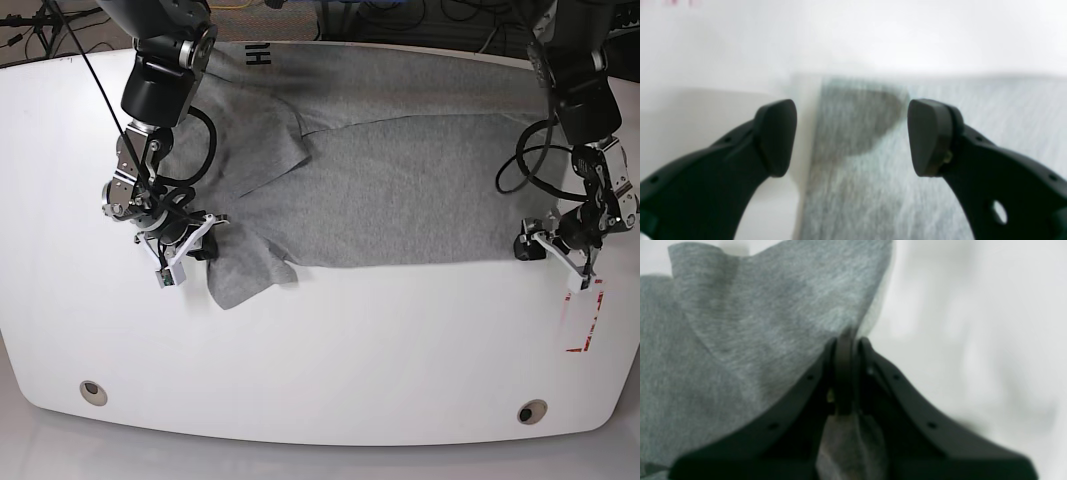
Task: Fold the T-shirt properly
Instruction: 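Release and move the left gripper to the shirt's hem corner and grasp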
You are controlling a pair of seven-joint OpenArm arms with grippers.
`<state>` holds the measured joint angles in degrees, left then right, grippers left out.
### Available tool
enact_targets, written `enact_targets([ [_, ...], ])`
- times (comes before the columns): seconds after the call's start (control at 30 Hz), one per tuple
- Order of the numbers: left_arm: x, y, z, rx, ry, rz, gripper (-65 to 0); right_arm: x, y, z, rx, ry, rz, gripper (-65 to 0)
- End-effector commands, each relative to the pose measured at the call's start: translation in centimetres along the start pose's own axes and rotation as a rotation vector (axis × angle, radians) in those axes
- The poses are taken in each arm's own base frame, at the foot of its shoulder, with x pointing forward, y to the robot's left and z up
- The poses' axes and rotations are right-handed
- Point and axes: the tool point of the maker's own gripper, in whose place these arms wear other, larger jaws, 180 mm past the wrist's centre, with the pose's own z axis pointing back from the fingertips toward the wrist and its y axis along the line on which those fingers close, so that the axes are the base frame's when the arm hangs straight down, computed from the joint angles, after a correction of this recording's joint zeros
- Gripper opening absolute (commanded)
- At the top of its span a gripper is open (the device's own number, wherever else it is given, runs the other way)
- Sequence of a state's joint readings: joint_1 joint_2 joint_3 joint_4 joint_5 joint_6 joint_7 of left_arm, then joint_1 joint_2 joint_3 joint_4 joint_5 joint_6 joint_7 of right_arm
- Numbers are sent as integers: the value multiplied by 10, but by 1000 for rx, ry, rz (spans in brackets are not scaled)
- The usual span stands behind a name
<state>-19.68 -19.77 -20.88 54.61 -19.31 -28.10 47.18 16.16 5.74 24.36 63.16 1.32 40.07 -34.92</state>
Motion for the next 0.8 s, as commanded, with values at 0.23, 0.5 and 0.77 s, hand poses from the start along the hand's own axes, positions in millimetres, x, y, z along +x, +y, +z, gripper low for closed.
enact_targets([
  [0.23,5,-2,-1,-4,9,-41,-165,8,-6,2,-17,1,20,-612],
  [0.5,0,-21,-11,-40,20,-52,-294,8,-5,2,-16,1,22,-612],
  [0.77,1,-22,-11,-42,14,-51,-528,8,-5,2,-17,0,22,-644],
])
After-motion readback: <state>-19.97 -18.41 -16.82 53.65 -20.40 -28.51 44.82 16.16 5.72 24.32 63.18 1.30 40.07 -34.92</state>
